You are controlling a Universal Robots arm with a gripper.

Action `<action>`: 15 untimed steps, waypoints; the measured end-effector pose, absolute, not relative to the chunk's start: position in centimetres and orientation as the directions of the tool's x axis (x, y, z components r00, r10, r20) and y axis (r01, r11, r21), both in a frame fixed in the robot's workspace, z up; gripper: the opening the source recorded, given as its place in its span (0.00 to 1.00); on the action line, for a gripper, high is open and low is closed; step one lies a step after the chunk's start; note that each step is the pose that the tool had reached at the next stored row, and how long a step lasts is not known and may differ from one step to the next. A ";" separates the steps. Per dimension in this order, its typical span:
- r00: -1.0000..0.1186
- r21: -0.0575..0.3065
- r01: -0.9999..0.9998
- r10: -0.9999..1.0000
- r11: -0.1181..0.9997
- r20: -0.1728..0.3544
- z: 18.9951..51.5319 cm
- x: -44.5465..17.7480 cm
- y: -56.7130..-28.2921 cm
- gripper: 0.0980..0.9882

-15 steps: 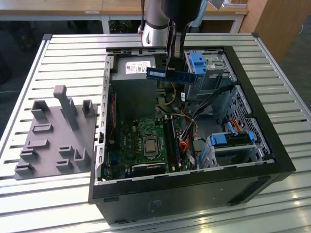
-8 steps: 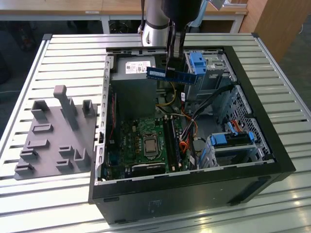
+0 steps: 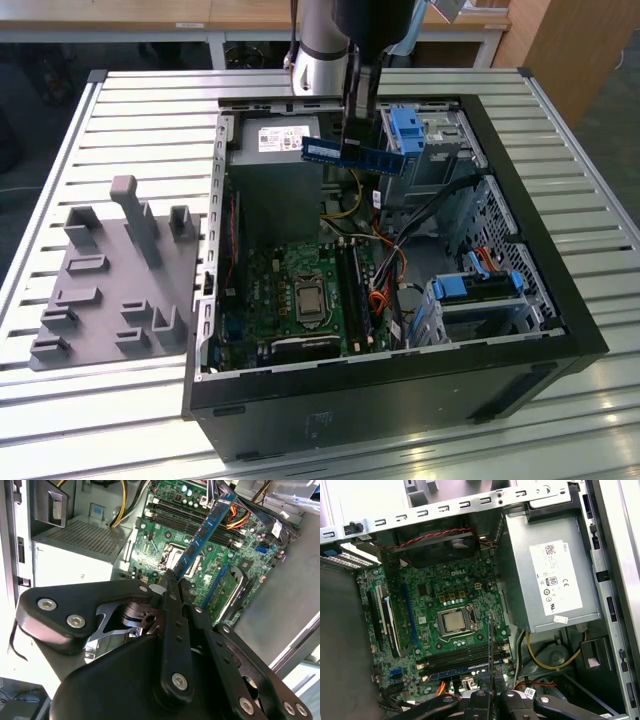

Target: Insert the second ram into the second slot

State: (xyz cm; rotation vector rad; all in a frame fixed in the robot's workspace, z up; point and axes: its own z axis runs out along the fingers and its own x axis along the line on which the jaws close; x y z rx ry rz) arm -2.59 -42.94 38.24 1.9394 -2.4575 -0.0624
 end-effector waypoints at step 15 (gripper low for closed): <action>-0.342 0.037 -0.939 -0.940 0.341 -0.015 38.2 -2.6 -42.9 0.04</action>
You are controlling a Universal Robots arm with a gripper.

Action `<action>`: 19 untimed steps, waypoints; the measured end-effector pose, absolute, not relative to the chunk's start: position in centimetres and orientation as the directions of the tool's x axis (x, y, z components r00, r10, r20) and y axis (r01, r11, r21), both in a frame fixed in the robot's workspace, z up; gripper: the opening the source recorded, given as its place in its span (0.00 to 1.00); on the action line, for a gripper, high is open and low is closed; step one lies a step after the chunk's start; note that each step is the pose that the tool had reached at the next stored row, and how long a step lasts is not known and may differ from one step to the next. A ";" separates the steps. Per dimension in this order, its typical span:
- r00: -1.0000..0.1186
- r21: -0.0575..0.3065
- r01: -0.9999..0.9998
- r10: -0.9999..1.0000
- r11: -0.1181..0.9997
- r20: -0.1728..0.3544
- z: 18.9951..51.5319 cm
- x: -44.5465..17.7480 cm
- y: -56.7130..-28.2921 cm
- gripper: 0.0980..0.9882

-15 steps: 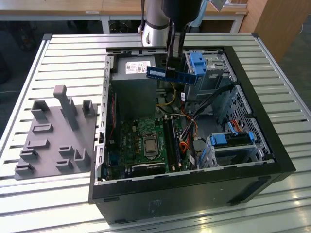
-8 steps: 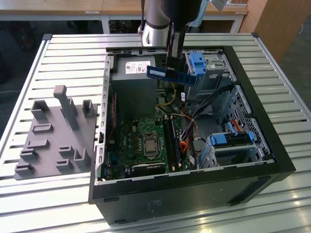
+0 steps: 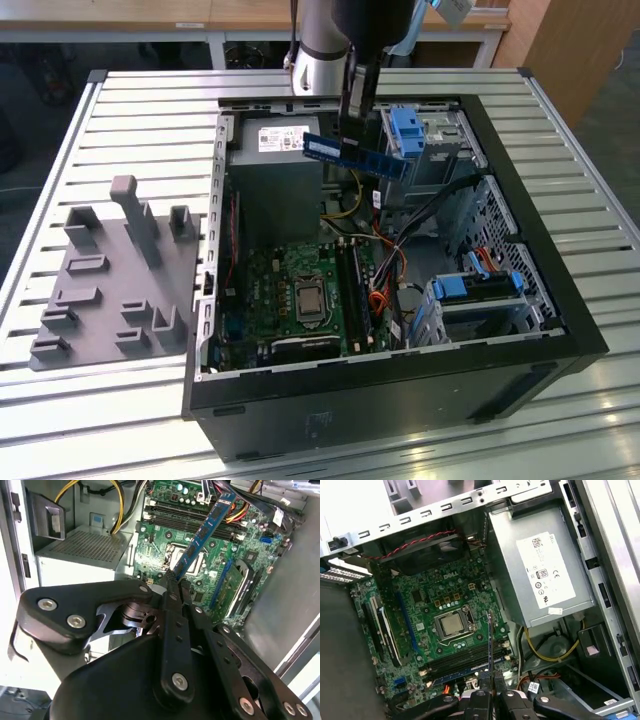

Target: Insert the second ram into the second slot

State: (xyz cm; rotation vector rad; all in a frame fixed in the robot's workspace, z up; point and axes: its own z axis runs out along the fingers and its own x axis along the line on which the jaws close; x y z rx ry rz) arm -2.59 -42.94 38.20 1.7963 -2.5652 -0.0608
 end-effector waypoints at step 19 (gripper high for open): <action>-0.490 0.037 -0.871 -0.871 0.489 -0.014 38.2 -2.6 -42.9 0.04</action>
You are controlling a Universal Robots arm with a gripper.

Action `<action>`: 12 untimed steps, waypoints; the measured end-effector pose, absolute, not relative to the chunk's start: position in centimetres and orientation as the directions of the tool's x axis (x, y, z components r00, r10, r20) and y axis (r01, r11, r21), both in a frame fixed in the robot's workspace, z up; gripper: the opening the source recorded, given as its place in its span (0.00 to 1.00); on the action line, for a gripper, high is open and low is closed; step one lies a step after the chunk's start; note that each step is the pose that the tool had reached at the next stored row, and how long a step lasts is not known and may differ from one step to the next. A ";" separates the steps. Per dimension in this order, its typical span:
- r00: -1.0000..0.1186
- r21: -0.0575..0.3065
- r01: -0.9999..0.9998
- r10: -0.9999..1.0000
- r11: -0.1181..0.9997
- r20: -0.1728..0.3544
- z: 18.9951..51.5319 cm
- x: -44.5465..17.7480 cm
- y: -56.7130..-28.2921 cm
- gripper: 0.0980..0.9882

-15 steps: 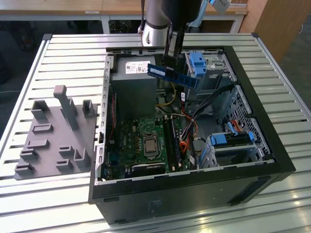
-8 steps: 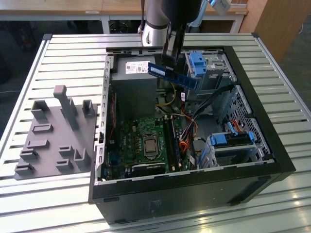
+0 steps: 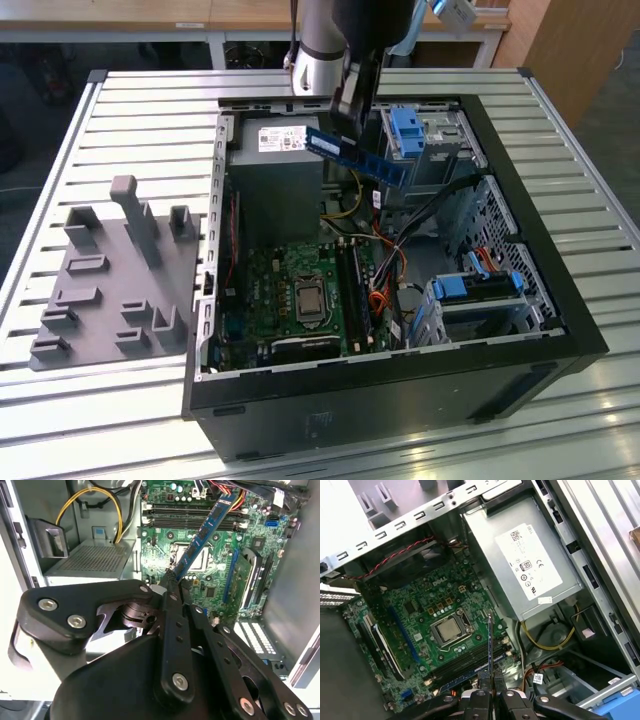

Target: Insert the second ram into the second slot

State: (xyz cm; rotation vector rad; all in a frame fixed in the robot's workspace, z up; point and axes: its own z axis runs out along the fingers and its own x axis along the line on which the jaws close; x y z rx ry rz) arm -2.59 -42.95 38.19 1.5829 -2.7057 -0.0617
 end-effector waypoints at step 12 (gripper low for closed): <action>-0.573 0.037 -0.819 -0.819 0.572 -0.014 38.2 -2.6 -42.9 0.04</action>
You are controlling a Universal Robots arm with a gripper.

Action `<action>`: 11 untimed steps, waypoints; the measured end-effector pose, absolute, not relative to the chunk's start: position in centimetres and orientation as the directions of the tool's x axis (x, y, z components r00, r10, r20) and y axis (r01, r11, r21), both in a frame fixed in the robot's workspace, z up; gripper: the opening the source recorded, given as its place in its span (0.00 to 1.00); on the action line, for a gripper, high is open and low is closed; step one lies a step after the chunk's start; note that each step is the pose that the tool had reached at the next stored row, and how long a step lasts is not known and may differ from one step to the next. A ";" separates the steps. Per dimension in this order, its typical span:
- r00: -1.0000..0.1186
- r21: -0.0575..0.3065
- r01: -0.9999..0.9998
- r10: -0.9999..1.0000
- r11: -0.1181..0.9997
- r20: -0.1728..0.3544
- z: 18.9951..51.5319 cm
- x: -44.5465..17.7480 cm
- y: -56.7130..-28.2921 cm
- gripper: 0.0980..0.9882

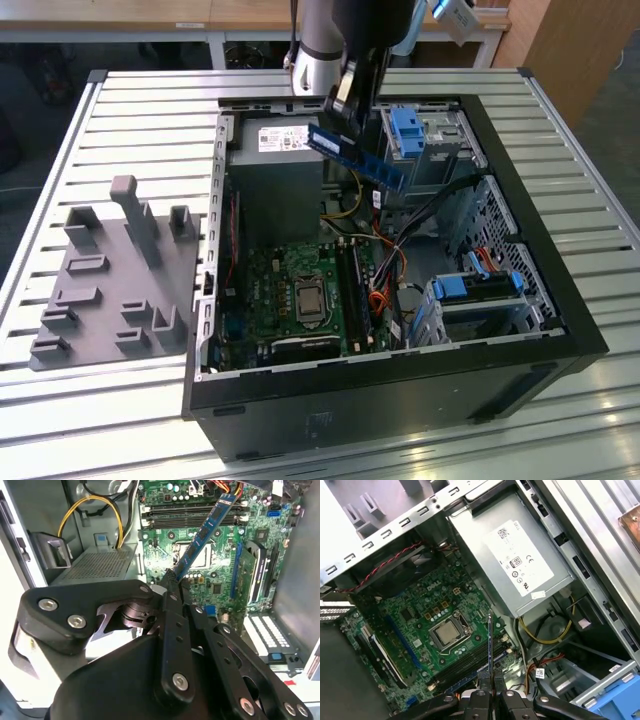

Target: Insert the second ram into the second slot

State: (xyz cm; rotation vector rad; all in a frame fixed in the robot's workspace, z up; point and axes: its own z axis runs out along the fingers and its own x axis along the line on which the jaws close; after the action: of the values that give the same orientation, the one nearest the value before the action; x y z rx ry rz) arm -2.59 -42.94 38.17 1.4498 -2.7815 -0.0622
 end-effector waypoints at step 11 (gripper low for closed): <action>-0.690 0.037 -0.723 -0.723 0.690 -0.014 38.1 -2.6 -42.9 0.04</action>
State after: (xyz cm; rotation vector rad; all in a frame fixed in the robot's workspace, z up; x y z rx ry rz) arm -2.59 -42.95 38.12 1.2356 -2.8858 -0.0612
